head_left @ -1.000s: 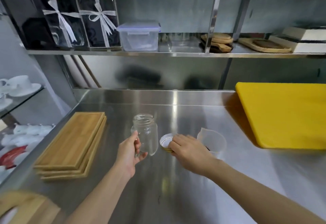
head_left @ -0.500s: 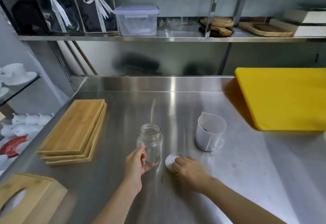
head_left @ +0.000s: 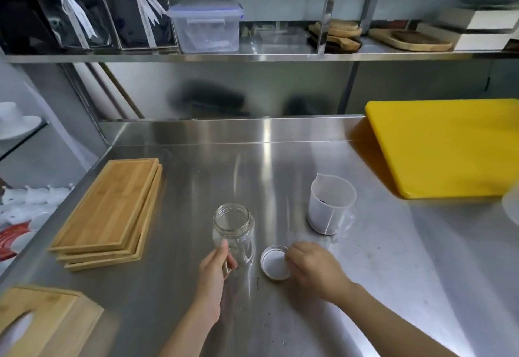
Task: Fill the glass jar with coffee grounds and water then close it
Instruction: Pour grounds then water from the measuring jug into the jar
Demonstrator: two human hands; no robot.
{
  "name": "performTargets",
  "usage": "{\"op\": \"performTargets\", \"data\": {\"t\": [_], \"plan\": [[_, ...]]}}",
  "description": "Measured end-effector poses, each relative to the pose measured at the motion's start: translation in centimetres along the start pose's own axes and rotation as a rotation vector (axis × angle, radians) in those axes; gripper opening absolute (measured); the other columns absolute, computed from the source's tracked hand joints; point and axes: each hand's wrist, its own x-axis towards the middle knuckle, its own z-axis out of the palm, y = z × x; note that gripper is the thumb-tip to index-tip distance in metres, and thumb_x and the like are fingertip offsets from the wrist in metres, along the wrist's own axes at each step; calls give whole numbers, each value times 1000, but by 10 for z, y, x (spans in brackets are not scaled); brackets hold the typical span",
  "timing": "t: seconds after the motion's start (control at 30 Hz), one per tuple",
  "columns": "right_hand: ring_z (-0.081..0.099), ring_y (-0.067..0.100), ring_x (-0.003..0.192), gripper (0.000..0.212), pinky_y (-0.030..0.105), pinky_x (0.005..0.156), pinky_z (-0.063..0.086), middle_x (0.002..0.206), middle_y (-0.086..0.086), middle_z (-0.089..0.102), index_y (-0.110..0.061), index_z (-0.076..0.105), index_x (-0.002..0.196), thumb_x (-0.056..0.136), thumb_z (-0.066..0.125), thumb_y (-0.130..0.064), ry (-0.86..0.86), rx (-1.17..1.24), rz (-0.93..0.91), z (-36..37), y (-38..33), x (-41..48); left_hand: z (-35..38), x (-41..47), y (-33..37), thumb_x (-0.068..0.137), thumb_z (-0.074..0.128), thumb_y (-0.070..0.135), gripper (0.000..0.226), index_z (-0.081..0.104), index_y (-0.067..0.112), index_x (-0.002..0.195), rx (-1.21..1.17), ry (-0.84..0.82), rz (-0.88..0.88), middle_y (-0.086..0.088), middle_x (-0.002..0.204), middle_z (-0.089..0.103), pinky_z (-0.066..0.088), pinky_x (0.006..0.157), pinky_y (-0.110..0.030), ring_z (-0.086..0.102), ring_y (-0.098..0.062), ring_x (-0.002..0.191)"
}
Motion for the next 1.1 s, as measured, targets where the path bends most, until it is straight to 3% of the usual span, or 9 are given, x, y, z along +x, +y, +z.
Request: {"op": "performTargets", "data": {"t": [0.1, 0.27, 0.37, 0.47, 0.6, 0.7, 0.77, 0.97, 1.1], "plan": [[58, 23, 57, 26, 29, 47, 45, 63, 2, 62, -12, 63, 71, 81, 44, -26, 158, 84, 182, -18, 6, 3, -1, -1, 0, 91, 49, 35, 56, 47, 20, 37, 26, -15, 15, -12, 73, 42, 31, 69, -30, 39, -22, 76], [51, 20, 63, 8, 36, 55, 47, 67, 5, 57, -4, 61, 74, 81, 65, -3, 491, 140, 439, -47, 11, 1, 0, -3, -1, 91, 50, 34, 56, 44, 19, 37, -4, -13, 29, -11, 76, 43, 31, 63, -28, 38, -22, 73], [51, 25, 84, 19, 43, 76, 44, 90, 8, 53, -2, 55, 95, 83, 67, -11, 633, 275, 764, -55, 16, 2, 0, -1, -3, 91, 50, 36, 56, 43, 19, 38, 1, -10, 42, -12, 76, 45, 32, 67, -29, 40, -22, 75], [49, 29, 108, 43, 48, 99, 38, 116, 13, 52, -4, 48, 117, 86, 64, -28, 563, 424, 1032, -53, 31, 5, -1, 0, -5, 90, 49, 37, 53, 43, 17, 41, 5, -7, 52, -12, 77, 49, 33, 69, -30, 42, -23, 76], [53, 24, 88, 26, 42, 84, 46, 87, 1, 54, -11, 52, 95, 90, 56, -36, 394, 623, 1051, -51, 41, 6, -1, 0, -6, 90, 50, 39, 59, 45, 20, 35, 14, -18, 49, -12, 78, 49, 33, 69, -30, 42, -23, 77], [40, 17, 63, 31, 29, 58, 34, 65, 0, 41, -12, 42, 70, 93, 53, -30, 354, 745, 1039, -52, 42, 7, -2, 0, -5, 87, 53, 44, 57, 46, 20, 35, 31, -18, 50, -12, 78, 48, 32, 70, -30, 42, -23, 77], [34, 16, 58, 36, 27, 53, 28, 61, 0, 37, -12, 37, 64, 94, 53, -24, 364, 772, 1039, -52, 44, 6, -2, 0, -6, 89, 51, 42, 55, 46, 19, 39, 33, -17, 57, -12, 78, 49, 33, 71, -31, 43, -23, 78], [40, 20, 67, 30, 30, 58, 32, 69, 10, 45, 7, 51, 78, 93, 54, -18, 423, 779, 961, -63, 44, 4, -1, 0, -8, 92, 47, 38, 48, 49, 9, 53, 41, -26, 85, -15, 75, 52, 35, 70, -29, 47, -23, 78], [48, 19, 80, 22, 30, 65, 39, 90, 10, 54, 1, 57, 93, 94, 53, -20, 449, 869, 909, -73, 36, 8, -2, 2, -11, 92, 46, 38, 48, 50, 8, 54, 56, -22, 103, -13, 73, 54, 34, 77, -32, 48, -22, 78]]}}
